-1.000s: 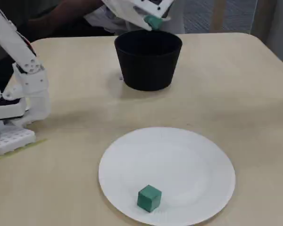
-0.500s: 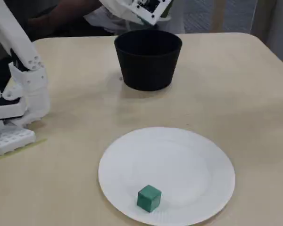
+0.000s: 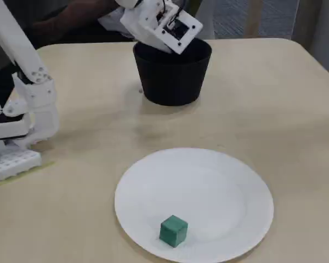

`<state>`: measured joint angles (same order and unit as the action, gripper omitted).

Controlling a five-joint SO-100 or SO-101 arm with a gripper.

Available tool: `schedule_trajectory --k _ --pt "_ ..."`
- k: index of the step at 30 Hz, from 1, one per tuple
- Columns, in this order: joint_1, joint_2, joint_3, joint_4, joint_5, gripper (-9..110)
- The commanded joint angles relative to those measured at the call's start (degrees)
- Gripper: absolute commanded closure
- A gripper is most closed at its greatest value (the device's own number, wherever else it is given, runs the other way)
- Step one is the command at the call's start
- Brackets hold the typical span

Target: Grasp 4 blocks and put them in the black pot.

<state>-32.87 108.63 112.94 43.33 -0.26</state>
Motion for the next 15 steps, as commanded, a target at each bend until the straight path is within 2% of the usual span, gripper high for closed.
schedule_trajectory --k 1,4,8,9,11,12,15 --pt "-0.79 1.32 0.35 -0.44 -2.2 85" --pt "-1.58 2.55 0.97 -0.09 -3.25 73" --pt "-1.85 2.9 1.05 0.88 -3.16 73" --pt "-1.67 2.99 1.05 1.14 -2.99 78" --pt "-0.53 3.43 0.53 2.37 -2.37 98" --pt "0.44 4.04 0.35 2.9 -2.72 104" --pt "6.24 7.38 -0.53 6.59 -5.1 104"
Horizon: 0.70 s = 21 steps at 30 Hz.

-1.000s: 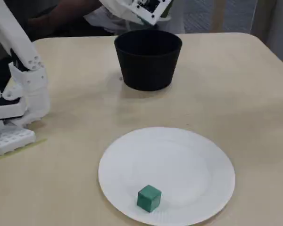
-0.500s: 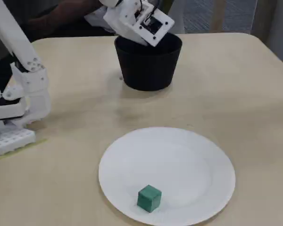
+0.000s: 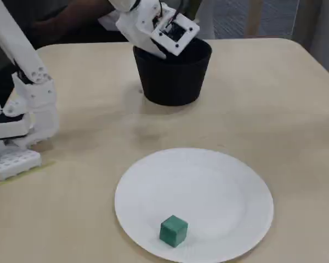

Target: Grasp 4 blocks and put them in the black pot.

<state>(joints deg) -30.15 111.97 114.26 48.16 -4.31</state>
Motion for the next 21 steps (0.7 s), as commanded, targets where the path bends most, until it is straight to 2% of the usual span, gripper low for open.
schedule_trajectory --k 1,6,12,16,21 --pt "6.59 5.36 -2.02 2.81 -1.58 104" --pt "27.51 10.63 -2.02 7.29 -5.01 104" --pt "51.77 8.7 -2.11 8.7 -6.33 104" --pt "58.97 1.05 -6.24 10.99 -5.63 104" --pt "61.79 -10.99 -15.47 16.35 -5.8 104"
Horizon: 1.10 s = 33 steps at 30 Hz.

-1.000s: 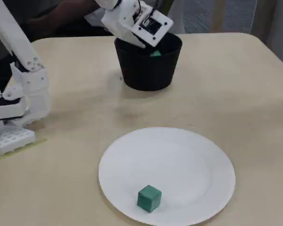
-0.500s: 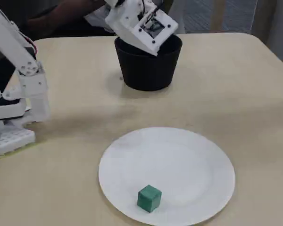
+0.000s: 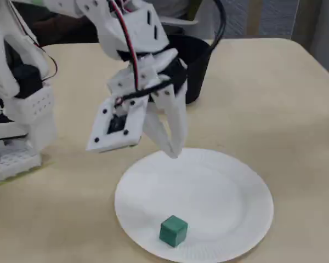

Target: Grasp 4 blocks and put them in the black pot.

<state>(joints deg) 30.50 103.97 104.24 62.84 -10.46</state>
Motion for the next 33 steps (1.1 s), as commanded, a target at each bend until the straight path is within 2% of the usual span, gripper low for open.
schedule_trajectory --k 1,14,20,24,28,33 --pt "1.76 -5.27 -7.56 2.9 0.35 104" --pt "9.49 -30.76 -38.85 23.73 -3.96 104" --pt "10.02 -31.9 -39.46 24.96 -4.13 104" --pt "10.72 -32.7 -39.46 26.72 -5.27 93" --pt "11.51 -33.57 -39.02 27.6 -5.27 92" --pt "11.69 -34.19 -38.94 28.21 -6.42 85"
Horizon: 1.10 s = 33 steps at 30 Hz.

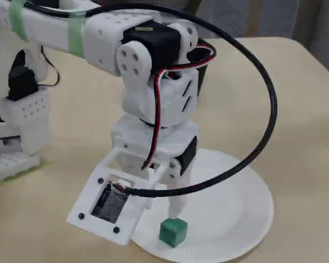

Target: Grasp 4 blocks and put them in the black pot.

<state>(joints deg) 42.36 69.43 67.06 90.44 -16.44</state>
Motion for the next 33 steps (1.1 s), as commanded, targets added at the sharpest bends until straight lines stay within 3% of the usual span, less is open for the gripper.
schedule_trajectory --k 1,8,33 --pt "-0.09 0.26 -1.76 0.97 -0.44 84" --pt "-0.26 -1.05 -1.67 2.72 -1.05 74" --pt "-2.2 -6.24 -2.29 -2.72 0.53 75"
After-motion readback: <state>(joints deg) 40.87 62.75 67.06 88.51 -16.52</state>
